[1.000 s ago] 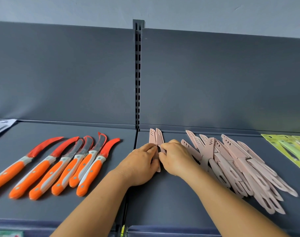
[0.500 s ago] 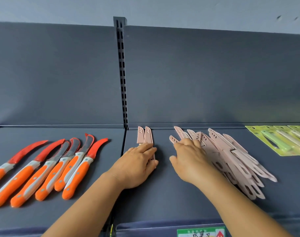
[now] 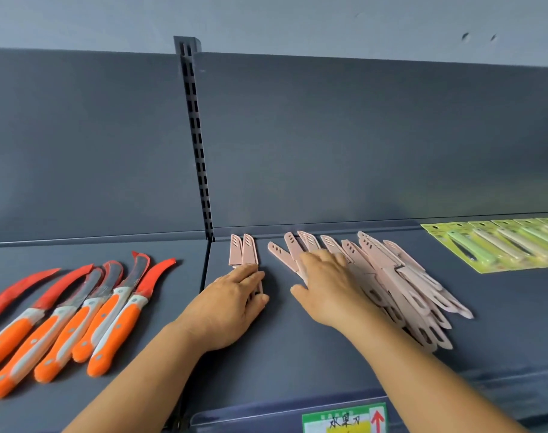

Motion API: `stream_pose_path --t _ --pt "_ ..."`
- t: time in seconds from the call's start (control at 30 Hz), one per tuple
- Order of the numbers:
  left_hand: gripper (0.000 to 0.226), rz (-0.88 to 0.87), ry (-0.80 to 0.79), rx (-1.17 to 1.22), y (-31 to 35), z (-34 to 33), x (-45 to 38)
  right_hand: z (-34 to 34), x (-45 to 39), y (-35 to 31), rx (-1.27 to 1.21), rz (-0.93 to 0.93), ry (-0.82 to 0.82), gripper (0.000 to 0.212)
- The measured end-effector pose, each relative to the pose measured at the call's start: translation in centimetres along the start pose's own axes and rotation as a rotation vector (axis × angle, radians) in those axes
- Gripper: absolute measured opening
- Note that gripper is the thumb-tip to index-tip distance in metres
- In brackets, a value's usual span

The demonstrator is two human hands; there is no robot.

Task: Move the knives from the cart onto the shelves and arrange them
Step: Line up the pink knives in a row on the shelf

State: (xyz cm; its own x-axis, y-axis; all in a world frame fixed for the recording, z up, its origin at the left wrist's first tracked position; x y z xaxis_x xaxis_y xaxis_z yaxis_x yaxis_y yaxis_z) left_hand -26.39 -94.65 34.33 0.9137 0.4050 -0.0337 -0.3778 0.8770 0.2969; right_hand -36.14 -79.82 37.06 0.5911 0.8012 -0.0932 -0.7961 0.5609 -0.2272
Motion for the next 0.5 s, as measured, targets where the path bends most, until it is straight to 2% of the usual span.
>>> stream_pose_path --t 0.1,0.27,0.43,0.5 --pt "0.052 0.0 0.001 -0.001 0.0 0.1 0.0 0.3 0.4 -0.1 0.009 -0.089 0.013 0.034" --pt "0.052 0.005 0.003 -0.002 0.0 0.1 0.1 0.5 -0.3 -0.5 0.065 -0.13 0.067 0.021" --pt "0.052 0.006 0.003 0.015 0.2 0.2 0.1 0.6 -1.2 -1.9 -0.187 -0.119 0.235 0.039" --pt "0.051 0.002 0.014 0.026 0.2 0.2 0.2 0.1 -1.9 -2.4 -0.262 -0.104 0.256 0.041"
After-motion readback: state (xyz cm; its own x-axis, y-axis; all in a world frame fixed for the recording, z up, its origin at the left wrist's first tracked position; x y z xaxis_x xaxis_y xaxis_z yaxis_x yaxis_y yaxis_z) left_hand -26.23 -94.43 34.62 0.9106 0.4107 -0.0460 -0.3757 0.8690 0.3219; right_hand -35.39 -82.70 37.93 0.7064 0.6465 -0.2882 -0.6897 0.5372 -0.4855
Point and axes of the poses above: each hand's wrist, its own x-axis away from the middle knuckle, its own z-axis out of the back of the hand, y = z × x, the point moved 1 cm from there along -x, towards the middle knuckle, and after that the axes turned 15 degrees about z, right-handed, at the moved point
